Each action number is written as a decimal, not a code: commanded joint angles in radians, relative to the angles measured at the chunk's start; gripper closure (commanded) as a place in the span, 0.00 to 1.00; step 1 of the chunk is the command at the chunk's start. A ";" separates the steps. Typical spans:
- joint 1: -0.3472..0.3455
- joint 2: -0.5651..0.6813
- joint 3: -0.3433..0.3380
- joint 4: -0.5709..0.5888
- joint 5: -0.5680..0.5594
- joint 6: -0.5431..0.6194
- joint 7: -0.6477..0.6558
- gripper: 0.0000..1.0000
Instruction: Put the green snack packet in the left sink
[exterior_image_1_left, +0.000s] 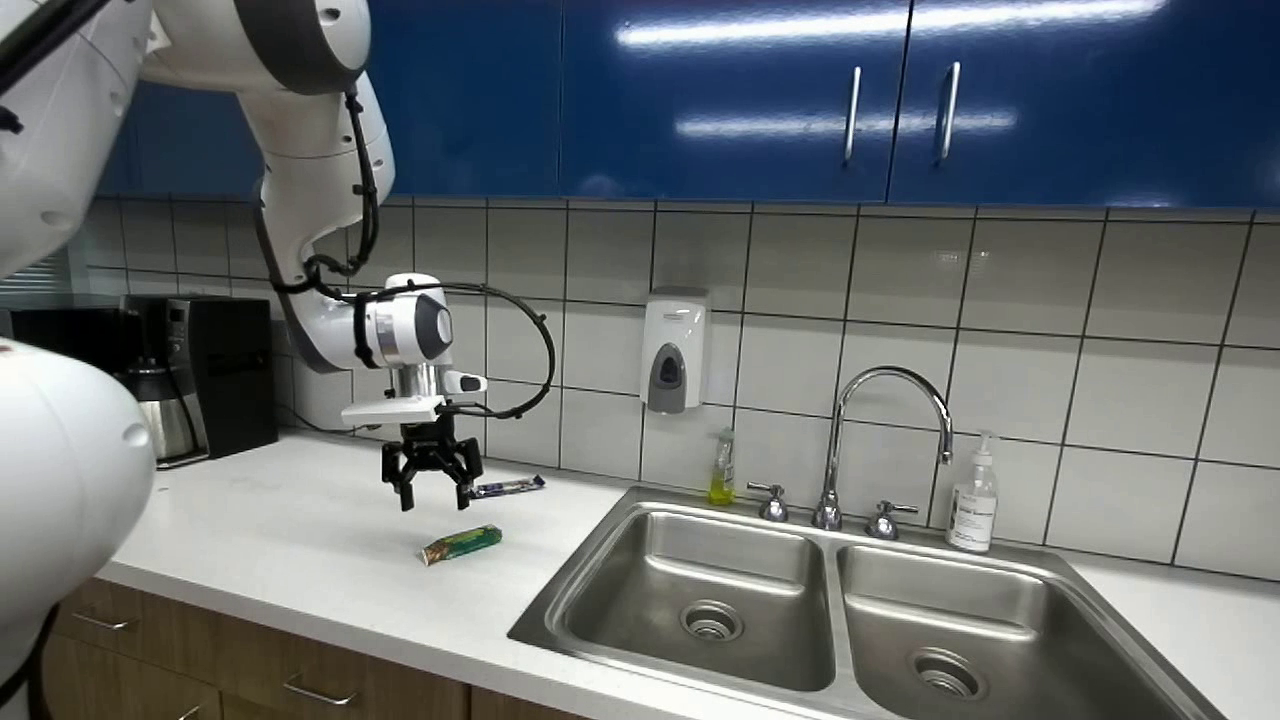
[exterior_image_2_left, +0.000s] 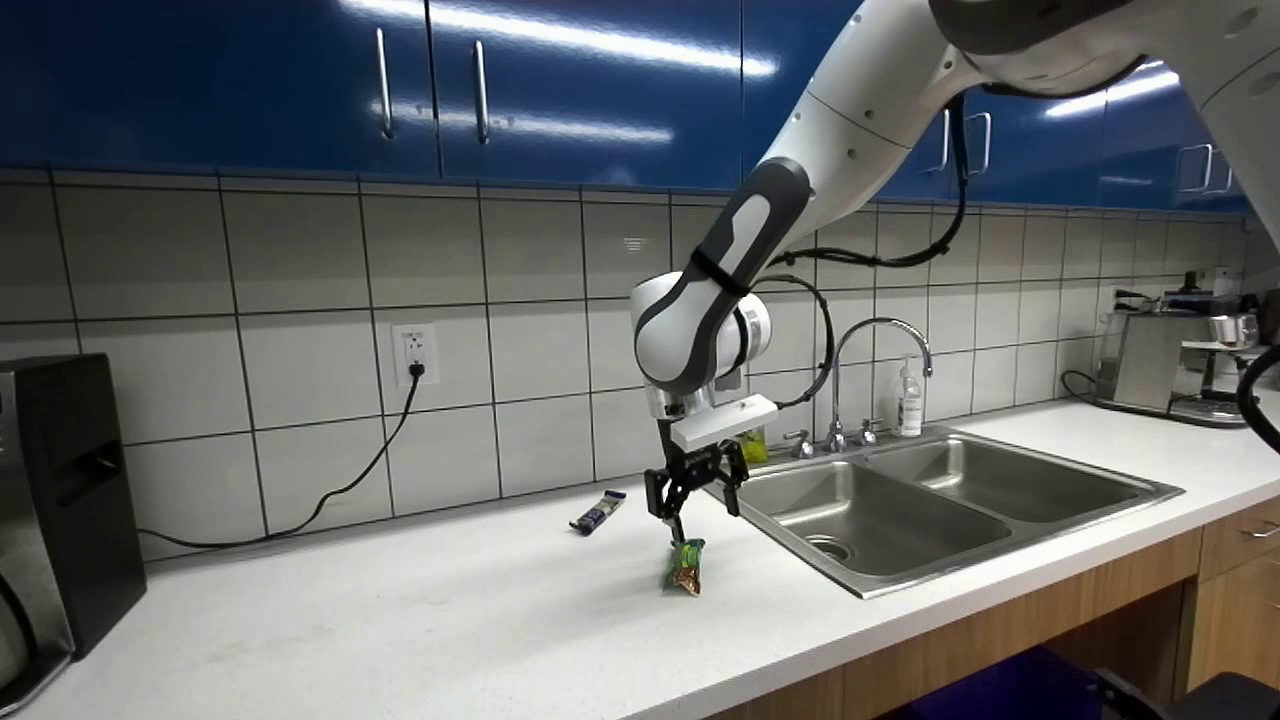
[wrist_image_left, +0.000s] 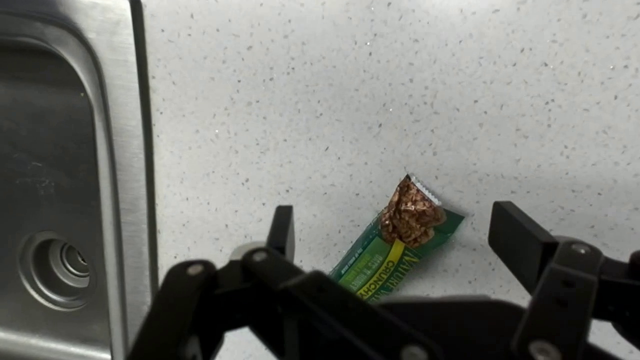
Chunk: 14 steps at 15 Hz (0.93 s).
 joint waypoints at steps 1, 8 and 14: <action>0.031 0.062 -0.033 0.070 -0.026 0.003 0.042 0.00; 0.062 0.134 -0.054 0.143 -0.015 0.007 0.069 0.00; 0.065 0.150 -0.054 0.149 0.001 0.008 0.051 0.00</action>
